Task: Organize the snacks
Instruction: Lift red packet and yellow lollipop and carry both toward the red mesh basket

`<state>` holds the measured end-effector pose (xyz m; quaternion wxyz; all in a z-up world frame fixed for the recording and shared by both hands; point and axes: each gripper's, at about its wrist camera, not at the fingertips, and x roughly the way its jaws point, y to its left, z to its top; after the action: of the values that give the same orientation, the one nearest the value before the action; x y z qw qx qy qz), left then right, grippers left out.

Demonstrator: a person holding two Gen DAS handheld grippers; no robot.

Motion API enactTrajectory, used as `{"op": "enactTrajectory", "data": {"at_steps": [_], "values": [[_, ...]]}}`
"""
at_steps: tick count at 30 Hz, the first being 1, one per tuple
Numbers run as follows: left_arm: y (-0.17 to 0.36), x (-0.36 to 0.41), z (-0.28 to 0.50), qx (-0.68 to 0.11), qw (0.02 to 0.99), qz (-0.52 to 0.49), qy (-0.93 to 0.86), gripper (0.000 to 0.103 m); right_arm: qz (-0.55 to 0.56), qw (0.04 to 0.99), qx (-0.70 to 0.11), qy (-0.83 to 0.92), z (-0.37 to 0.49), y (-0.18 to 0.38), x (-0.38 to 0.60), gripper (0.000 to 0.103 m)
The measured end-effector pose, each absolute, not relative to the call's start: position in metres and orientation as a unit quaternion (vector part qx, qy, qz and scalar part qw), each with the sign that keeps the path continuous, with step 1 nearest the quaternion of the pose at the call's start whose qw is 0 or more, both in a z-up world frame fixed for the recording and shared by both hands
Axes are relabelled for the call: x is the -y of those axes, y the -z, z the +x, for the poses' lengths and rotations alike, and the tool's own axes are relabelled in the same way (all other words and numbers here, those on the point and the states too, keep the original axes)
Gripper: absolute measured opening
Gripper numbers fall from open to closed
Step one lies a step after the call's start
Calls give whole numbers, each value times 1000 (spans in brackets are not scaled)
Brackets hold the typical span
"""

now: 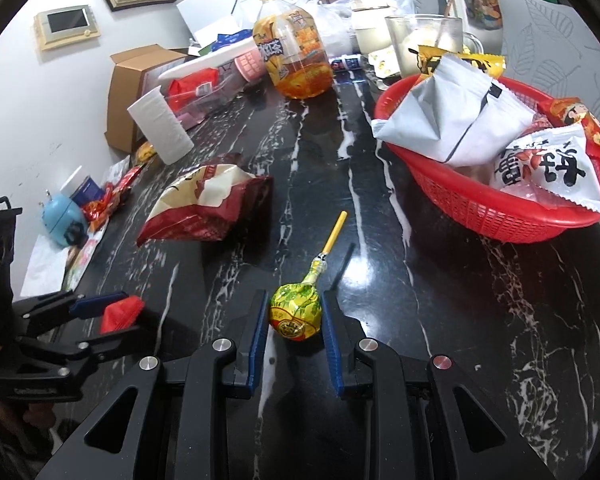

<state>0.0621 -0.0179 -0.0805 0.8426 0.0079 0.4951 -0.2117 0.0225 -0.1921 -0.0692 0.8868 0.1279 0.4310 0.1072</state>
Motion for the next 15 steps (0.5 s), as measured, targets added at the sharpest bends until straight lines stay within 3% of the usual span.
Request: {"op": "enactTrajectory", "data": {"at_steps": [15], "values": [[72, -8, 53, -473, 858, 30, 197, 61, 108, 881, -436, -147, 20, 65, 166, 26]]}}
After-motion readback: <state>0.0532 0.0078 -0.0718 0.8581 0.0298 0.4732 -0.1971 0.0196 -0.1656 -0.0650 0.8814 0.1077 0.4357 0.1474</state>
